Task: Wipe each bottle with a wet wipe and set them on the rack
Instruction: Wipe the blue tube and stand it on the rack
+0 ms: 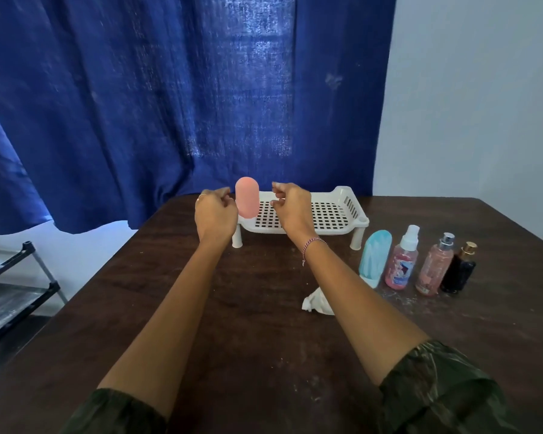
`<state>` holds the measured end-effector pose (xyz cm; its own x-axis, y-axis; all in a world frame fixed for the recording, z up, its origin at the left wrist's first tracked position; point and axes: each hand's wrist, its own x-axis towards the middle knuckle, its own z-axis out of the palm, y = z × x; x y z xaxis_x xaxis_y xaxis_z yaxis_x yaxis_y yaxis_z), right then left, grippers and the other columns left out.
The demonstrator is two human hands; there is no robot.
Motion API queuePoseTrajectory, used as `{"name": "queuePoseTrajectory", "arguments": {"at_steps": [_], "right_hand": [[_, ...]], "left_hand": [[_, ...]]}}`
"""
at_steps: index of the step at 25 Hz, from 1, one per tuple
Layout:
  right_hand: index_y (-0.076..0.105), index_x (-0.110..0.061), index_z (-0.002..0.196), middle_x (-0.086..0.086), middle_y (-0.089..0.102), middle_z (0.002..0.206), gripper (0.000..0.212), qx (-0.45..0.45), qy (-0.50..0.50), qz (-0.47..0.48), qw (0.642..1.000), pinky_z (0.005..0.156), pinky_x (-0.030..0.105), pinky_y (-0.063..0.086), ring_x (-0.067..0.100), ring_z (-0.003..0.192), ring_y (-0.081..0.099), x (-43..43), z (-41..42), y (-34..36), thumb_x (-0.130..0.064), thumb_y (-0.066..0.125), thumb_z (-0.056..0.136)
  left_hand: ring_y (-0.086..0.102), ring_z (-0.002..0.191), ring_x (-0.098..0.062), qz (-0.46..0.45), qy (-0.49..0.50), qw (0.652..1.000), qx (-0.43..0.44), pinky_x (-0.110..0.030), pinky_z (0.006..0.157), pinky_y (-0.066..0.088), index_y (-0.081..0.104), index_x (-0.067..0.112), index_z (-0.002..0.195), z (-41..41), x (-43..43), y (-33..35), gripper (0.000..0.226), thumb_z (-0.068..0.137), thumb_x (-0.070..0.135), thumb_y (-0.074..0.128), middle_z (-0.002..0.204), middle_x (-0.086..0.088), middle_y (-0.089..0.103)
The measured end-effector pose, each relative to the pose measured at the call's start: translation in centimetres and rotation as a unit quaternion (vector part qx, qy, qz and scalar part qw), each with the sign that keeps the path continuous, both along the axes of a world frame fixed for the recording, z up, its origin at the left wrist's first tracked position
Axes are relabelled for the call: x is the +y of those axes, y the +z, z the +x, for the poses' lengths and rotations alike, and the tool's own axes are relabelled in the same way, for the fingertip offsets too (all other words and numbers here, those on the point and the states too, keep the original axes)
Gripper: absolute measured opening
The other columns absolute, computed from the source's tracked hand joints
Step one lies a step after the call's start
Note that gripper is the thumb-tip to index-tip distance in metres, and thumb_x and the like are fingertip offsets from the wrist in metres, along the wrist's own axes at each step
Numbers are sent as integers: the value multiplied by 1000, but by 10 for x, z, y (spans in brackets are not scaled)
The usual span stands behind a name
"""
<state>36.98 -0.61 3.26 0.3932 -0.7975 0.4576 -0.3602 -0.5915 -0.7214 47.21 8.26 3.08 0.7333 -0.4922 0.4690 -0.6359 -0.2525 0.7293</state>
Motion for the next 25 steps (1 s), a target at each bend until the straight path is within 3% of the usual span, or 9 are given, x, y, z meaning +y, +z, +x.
{"name": "queuePoseTrajectory", "arguments": {"at_steps": [5,9,11,14,17,20,25], "right_hand": [[57,-4,124,11,62,121,39,-10,-8,-38,999,97,30,47,20,110,59,17,-46,22,-4,63,85],[61,-2,118,13,65,114,32,-8,-8,-74,997,92,27,49,19,100,63,25,-83,38,-1,60,87],[64,-3,114,12,66,108,26,43,-15,-123,991,89,30,50,20,97,61,25,-105,43,-1,57,89],[66,-10,112,9,63,106,25,219,-60,-215,950,81,37,50,23,102,51,18,-141,47,-6,57,89],[67,-11,108,11,56,102,23,319,-99,-215,917,79,36,51,25,92,54,9,-173,49,-6,60,86],[66,-12,109,11,56,102,24,367,-105,-220,898,80,33,51,22,88,55,6,-192,46,-13,63,86],[68,-14,107,8,52,99,24,356,-94,-222,903,71,29,48,17,72,49,-1,-197,34,-15,67,83]], "left_hand": [[57,112,-28,-28,-27,999,-2,-26,94,41,60,4,126,-46,4,14,33,95,8,48,125,-17,58],[59,110,-25,-45,-79,996,-10,-9,83,33,62,0,121,-86,5,18,30,94,6,49,122,-16,62],[60,110,-24,-39,-126,991,-9,-10,86,34,62,0,120,-105,3,17,30,94,6,50,121,-15,63],[60,109,-21,-3,-197,980,-24,-12,87,35,63,3,120,-132,-4,13,30,92,7,53,120,-12,66],[59,115,-17,51,-258,965,-20,-17,96,37,61,6,124,-154,-12,8,33,91,10,58,123,-8,65],[58,117,-19,83,-301,950,14,-25,101,42,60,7,126,-168,-18,3,36,90,12,62,127,-8,62],[64,108,-20,94,-313,944,40,-26,93,48,62,6,123,-178,-26,-3,38,85,6,68,123,-10,64]]}}
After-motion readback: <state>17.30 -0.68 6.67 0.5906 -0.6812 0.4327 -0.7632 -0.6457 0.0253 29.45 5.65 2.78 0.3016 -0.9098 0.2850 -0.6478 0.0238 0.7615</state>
